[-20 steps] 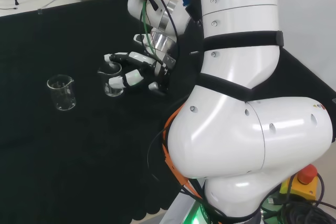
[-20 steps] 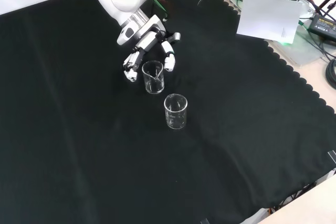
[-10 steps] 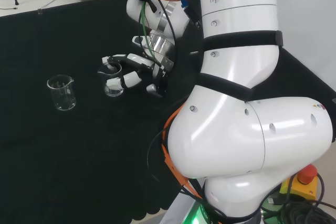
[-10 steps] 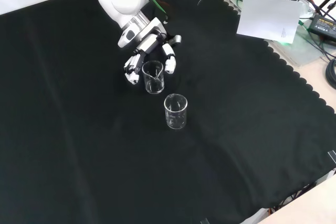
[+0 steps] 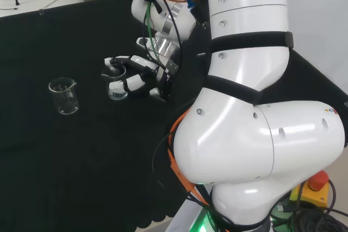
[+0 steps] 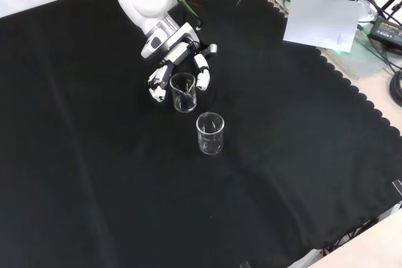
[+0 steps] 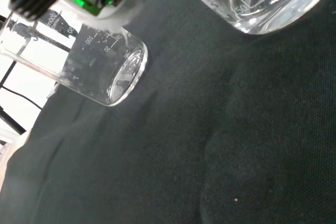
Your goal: Pick up the beaker on the right.
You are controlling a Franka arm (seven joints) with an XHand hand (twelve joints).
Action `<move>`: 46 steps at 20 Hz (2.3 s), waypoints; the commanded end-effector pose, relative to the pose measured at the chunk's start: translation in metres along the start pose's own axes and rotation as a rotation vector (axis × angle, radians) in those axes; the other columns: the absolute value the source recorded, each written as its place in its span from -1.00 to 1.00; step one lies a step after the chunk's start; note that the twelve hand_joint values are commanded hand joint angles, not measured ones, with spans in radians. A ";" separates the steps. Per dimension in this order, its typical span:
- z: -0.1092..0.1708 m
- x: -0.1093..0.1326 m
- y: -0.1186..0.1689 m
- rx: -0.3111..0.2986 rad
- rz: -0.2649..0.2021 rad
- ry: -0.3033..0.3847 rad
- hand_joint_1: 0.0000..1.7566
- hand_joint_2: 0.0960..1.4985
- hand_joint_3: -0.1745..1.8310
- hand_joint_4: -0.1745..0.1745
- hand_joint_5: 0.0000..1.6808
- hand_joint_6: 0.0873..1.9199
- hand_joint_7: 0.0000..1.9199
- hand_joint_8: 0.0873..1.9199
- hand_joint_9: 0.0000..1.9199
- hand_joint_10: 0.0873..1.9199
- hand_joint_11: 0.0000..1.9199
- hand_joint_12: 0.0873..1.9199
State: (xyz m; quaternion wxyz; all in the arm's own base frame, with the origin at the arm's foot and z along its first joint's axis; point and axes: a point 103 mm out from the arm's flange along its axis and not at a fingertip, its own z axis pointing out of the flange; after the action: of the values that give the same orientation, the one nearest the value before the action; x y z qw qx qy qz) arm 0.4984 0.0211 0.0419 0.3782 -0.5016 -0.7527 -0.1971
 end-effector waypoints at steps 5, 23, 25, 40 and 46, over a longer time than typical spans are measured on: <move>0.000 0.003 0.002 -0.011 -0.010 0.020 0.06 -0.41 -0.19 -0.07 -0.51 -1.00 -0.68 -0.54 -0.63 -0.45 -1.00 0.17; 0.012 0.005 0.009 -0.027 0.005 0.011 0.09 -0.37 -0.18 -0.08 -0.47 -1.00 -0.68 -0.55 -0.62 -0.45 -1.00 0.22; 0.012 0.004 0.010 -0.041 0.013 0.022 0.09 -0.33 -0.18 -0.06 -0.43 -1.00 -0.64 -0.54 -0.59 -0.45 -1.00 0.26; -0.015 0.025 0.008 -0.209 0.013 0.014 0.30 0.19 -0.65 0.04 0.44 -0.39 0.46 -0.80 0.43 -0.83 0.09 -0.11; -0.032 0.043 0.004 -0.215 -0.051 -0.125 0.31 0.15 -0.61 -0.03 0.47 -0.43 0.62 -0.91 0.55 -0.89 0.17 -0.16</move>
State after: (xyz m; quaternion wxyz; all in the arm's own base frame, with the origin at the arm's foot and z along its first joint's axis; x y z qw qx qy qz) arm 0.5073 0.0284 0.0708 0.3320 -0.5408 -0.7237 -0.2711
